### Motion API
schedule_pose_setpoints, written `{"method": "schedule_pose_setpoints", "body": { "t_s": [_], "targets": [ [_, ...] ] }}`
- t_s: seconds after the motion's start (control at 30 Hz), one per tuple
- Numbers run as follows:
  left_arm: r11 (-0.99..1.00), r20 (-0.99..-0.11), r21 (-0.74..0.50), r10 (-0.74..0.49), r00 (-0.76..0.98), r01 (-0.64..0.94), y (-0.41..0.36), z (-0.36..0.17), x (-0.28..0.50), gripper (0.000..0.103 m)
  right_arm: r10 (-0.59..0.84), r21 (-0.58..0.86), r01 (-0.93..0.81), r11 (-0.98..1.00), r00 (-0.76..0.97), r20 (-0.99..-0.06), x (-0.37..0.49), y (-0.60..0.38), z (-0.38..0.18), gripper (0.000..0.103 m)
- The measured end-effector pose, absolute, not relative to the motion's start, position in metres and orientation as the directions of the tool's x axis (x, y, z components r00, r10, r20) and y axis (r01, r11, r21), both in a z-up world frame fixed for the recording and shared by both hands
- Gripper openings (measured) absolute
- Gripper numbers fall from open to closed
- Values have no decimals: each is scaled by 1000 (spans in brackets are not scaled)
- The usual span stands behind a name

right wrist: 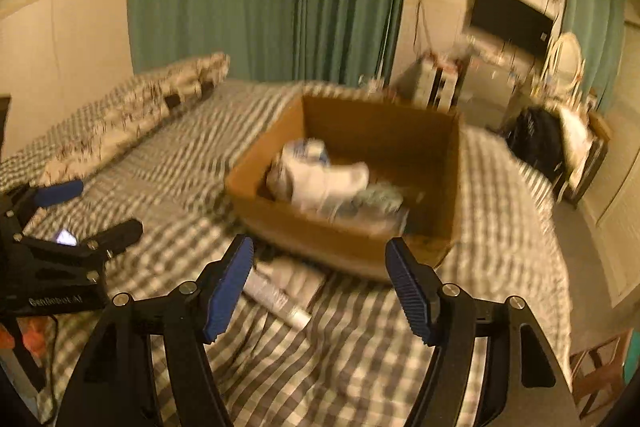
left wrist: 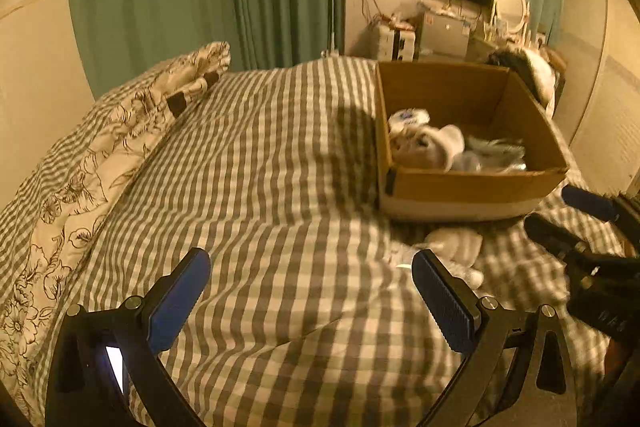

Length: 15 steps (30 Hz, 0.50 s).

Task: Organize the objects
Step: 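Move both tools back from the box to the remaining items, then grasp the white tube with the right tool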

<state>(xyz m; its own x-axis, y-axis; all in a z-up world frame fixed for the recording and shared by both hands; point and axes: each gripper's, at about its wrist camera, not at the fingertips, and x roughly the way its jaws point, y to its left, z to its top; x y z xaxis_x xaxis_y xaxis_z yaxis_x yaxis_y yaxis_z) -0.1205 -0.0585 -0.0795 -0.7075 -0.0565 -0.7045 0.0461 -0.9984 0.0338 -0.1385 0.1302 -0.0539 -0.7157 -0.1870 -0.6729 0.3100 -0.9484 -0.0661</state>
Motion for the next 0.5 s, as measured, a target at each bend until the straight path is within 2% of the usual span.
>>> {"method": "schedule_pose_setpoints", "body": {
  "t_s": [0.27, 0.5],
  "targets": [
    [-997, -751, 26, -67, -657, 71, -74, -97, -125, 103, -131, -98, 337, -936, -596, -792, -162, 108, -108, 68],
    [-996, -763, -7, -48, -644, 84, -88, -101, -124, 103, -53, -156, 350, -924, -519, -853, -178, 86, -138, 68]
  ]
}}
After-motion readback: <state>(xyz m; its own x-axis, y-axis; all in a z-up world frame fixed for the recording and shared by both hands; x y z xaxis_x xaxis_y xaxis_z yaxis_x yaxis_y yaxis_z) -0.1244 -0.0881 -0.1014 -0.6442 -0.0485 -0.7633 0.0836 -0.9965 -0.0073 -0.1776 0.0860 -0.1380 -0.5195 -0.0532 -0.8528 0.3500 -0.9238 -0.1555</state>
